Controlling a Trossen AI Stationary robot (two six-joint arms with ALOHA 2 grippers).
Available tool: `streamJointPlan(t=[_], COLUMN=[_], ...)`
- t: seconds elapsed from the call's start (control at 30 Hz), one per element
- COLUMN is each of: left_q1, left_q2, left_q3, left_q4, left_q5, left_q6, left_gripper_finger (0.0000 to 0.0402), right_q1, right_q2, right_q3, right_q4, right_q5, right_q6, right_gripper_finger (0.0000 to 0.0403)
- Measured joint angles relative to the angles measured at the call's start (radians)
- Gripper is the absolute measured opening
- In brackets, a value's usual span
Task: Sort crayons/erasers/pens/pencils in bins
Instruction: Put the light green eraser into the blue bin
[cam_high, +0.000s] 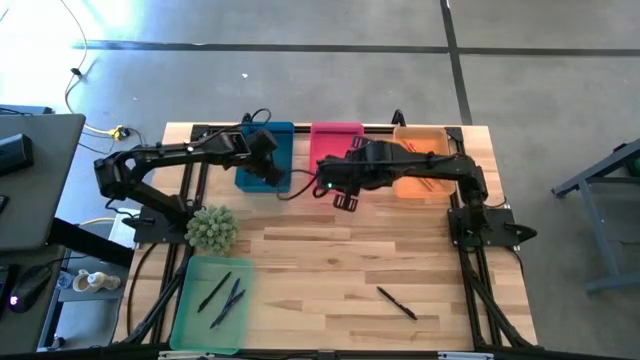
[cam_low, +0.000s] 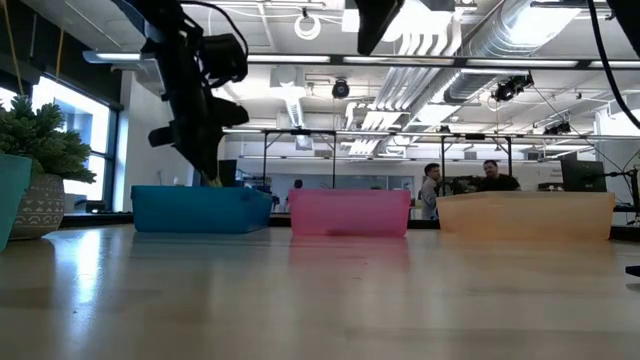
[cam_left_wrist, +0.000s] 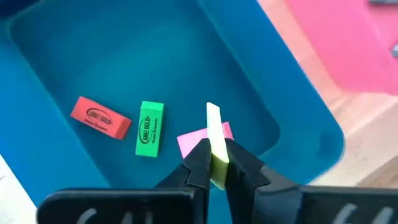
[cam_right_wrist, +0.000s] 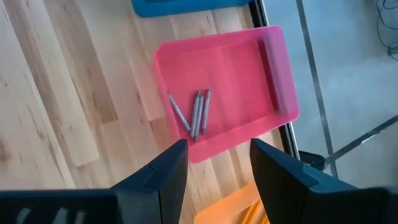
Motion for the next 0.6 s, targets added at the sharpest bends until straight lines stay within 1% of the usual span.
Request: streamJointPlan(t=[0.13,0.33,0.43,0.6], left_q1=[0.010,0.021,0.024,0.035], left_q2=[0.004,0.003,0.003,0.003], left_q3=[0.006,0.006,0.006,0.006], left_q4=[0.008,0.019,0.019,0.018], left_q5=[0.000,0.000,-0.001,-0.001], left_q6=[-0.002,-0.002,-0.002,-0.006], left_gripper_finger=[0.0037,0.0094,0.0126,0.0178], right_q1=[-0.026,-0.063,-0.083,-0.123], right_q2=[-0.018,-0.046,-0.077,-0.150], right_q3=[0.000,-0.013,-0.062,-0.210], right_q4=[0.000,0.000,0.001,0.002], right_q5=[-0.017,-0.028,-0.029,-0.033], right_q6=[-0.036,-0.051,-0.061,-0.046], right_gripper_finger=[0.0165,0.0165,0.0165,0.0165])
